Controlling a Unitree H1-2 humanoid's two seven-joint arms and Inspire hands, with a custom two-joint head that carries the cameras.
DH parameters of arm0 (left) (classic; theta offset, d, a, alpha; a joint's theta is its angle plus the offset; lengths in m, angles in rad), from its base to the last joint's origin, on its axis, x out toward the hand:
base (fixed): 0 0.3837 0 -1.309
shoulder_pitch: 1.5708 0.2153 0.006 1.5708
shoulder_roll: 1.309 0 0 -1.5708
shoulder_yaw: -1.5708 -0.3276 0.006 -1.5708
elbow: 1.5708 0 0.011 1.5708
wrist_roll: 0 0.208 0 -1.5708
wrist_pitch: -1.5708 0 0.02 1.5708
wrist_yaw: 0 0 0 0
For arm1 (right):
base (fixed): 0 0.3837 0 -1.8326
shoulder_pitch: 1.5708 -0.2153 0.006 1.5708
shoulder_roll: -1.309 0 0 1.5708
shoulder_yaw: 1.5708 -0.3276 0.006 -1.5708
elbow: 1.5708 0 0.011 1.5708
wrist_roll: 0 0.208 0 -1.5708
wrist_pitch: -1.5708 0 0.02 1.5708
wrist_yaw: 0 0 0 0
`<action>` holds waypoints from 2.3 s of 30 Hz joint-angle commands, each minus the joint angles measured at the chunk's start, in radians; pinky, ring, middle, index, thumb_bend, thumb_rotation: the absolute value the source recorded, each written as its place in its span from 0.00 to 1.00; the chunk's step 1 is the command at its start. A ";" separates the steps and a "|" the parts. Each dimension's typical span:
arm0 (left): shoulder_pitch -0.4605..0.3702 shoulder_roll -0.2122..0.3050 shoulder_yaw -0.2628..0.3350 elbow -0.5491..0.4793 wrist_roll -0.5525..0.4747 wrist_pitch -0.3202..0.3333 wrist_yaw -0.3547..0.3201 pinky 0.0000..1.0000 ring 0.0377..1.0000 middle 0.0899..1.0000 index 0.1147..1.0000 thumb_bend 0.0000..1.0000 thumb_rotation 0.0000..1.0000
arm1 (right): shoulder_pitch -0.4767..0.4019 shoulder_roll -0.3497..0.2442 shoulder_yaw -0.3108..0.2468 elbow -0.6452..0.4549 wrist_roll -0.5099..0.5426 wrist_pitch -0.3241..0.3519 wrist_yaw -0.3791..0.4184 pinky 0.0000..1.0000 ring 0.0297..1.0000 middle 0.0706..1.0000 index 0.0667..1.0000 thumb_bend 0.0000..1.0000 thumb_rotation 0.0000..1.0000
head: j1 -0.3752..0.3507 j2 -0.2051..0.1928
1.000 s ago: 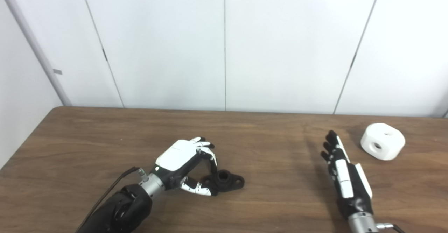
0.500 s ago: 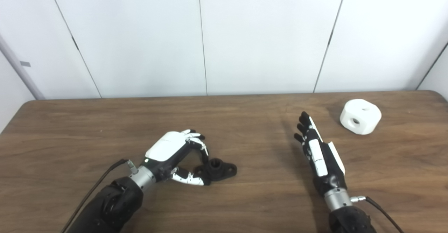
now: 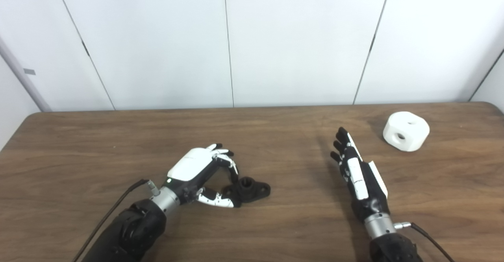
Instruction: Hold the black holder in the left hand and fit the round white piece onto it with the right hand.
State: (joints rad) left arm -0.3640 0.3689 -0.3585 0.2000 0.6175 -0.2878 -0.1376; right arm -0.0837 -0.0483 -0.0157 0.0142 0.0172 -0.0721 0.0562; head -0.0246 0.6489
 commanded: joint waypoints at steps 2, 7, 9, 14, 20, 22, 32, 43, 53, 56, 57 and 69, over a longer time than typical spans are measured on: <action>-0.005 -0.013 -0.024 0.014 0.015 0.001 -0.021 0.98 0.87 0.65 0.41 0.52 0.05 | 0.009 0.007 0.003 0.005 0.018 -0.017 0.005 0.98 1.00 1.00 1.00 0.46 1.00 | -0.004 0.000; 0.000 -0.018 -0.027 0.020 0.011 -0.009 -0.010 0.97 0.87 0.64 0.41 0.52 0.05 | 0.012 0.002 0.005 -0.007 0.000 -0.012 -0.003 0.96 0.99 1.00 0.99 0.45 1.00 | -0.009 0.000; 0.004 -0.020 -0.030 0.016 0.014 -0.009 -0.009 0.96 0.86 0.64 0.41 0.52 0.05 | 0.016 0.001 0.005 -0.025 -0.002 -0.011 -0.003 0.95 0.99 1.00 0.99 0.45 1.00 | -0.015 0.005; 0.013 -0.019 -0.044 0.002 0.015 -0.009 -0.019 0.95 0.86 0.64 0.41 0.52 0.05 | 0.029 -0.005 -0.003 -0.150 -0.001 0.024 -0.006 0.95 1.00 0.99 0.98 0.49 1.00 | -0.042 0.002; 0.011 -0.013 -0.054 0.000 0.011 -0.015 -0.029 0.95 0.86 0.64 0.42 0.52 0.05 | 0.047 -0.015 -0.026 -0.344 -0.078 0.095 -0.051 0.89 0.97 0.94 0.92 0.40 0.88 | -0.110 0.001; 0.010 -0.016 -0.056 0.005 0.007 -0.019 -0.026 0.95 0.86 0.64 0.41 0.52 0.05 | 0.042 -0.015 -0.047 -0.383 -0.114 0.084 -0.079 0.82 0.92 0.91 0.87 0.40 0.75 | -0.105 0.000; 0.004 -0.023 -0.067 0.043 0.009 -0.047 -0.013 0.95 0.86 0.64 0.41 0.52 0.05 | -0.014 -0.046 -0.162 -0.496 -0.282 0.041 -0.207 0.69 0.80 0.79 0.74 0.49 0.50 | -0.125 -0.005; 0.008 -0.021 -0.077 0.042 0.005 -0.049 -0.022 0.98 0.87 0.64 0.41 0.52 0.05 | -0.030 -0.119 -0.255 -0.439 -0.317 0.003 -0.265 0.63 0.77 0.78 0.73 0.49 0.31 | -0.164 -0.016; 0.010 -0.001 -0.072 0.061 -0.010 -0.081 -0.002 0.94 0.85 0.64 0.41 0.52 0.05 | -0.072 -0.172 -0.277 -0.254 -0.452 -0.041 -0.367 0.69 0.79 0.80 0.76 0.62 0.29 | -0.258 -0.040; 0.005 0.001 -0.071 0.075 -0.013 -0.095 0.004 0.93 0.84 0.64 0.41 0.52 0.05 | -0.080 -0.209 -0.276 -0.231 -0.480 0.009 -0.347 0.63 0.76 0.82 0.79 0.65 0.28 | -0.268 -0.046; 0.004 0.002 -0.071 0.080 -0.014 -0.099 0.004 0.93 0.84 0.64 0.42 0.52 0.05 | -0.084 -0.221 -0.275 -0.219 -0.480 0.018 -0.342 0.65 0.77 0.83 0.79 0.66 0.27 | -0.270 -0.050; -0.007 0.002 -0.067 0.102 -0.017 -0.107 0.005 0.94 0.84 0.64 0.42 0.52 0.05 | -0.127 -0.374 -0.240 -0.065 -0.372 0.110 -0.173 0.79 0.92 0.93 0.87 0.81 0.38 | -0.276 -0.071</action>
State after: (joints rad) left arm -0.3773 0.3655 -0.3963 0.2780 0.5790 -0.3926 -0.0868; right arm -0.1664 -0.3891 -0.2562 -0.0382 -0.3706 0.0516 -0.1222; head -0.3006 0.5768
